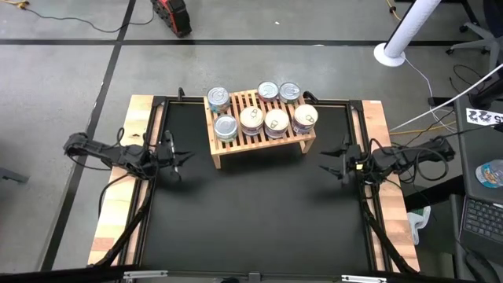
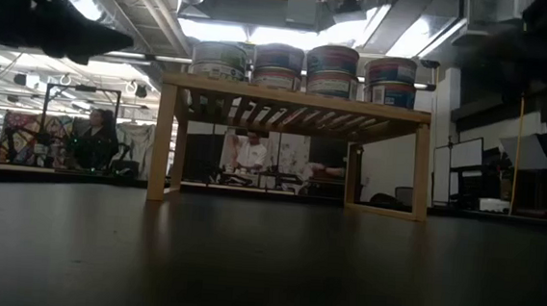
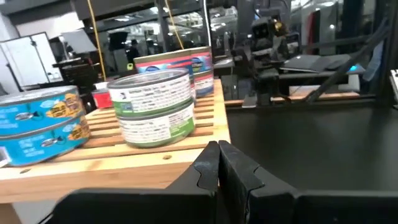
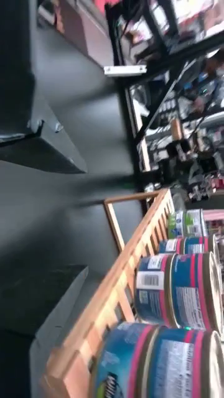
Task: Stack canned seafood by type on shelf
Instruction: Return to Home Position
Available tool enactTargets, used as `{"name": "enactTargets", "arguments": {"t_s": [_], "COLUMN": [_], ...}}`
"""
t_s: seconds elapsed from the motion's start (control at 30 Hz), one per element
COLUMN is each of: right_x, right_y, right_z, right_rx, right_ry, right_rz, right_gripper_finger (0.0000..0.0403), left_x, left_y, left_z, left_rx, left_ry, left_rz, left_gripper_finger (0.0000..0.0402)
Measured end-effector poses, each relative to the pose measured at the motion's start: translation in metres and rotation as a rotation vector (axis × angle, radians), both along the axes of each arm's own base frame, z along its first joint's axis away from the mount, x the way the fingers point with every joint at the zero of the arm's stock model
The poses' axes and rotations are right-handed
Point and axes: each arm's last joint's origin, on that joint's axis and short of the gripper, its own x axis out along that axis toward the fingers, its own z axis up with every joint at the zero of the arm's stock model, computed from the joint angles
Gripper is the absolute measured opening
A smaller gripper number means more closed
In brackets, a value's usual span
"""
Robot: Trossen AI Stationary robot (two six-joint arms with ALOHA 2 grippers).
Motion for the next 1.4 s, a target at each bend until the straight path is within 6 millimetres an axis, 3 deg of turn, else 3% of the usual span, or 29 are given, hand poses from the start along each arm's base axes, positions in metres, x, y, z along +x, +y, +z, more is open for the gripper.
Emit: {"name": "enactTargets", "arguments": {"t_s": [0.23,0.5,0.83,1.27,1.4], "right_x": [-0.009,-0.004,-0.004,-0.004,-0.003], "right_y": [-0.002,0.001,0.002,0.002,0.004], "right_z": [-0.023,-0.043,-0.045,-0.045,-0.043], "right_rx": [0.029,0.024,-0.001,-0.138,-0.178], "right_ry": [-0.062,-0.008,-0.007,-0.001,-0.046], "right_rz": [0.047,0.066,0.118,0.120,0.203], "right_gripper_finger": [0.0248,0.0248,0.0248,0.0248,0.0248], "left_x": [-0.004,-0.004,-0.002,-0.002,-0.002], "left_y": [0.004,0.005,-0.002,-0.002,-0.002], "left_z": [-0.010,-0.010,-0.013,-0.013,-0.013], "left_rx": [0.015,0.056,0.091,-0.014,-0.014], "left_ry": [0.001,0.001,0.022,0.009,0.008], "left_rz": [0.026,-0.002,-0.272,-0.285,-0.282], "left_gripper_finger": [0.0005,0.0005,0.0005,0.0005,0.0005]}}
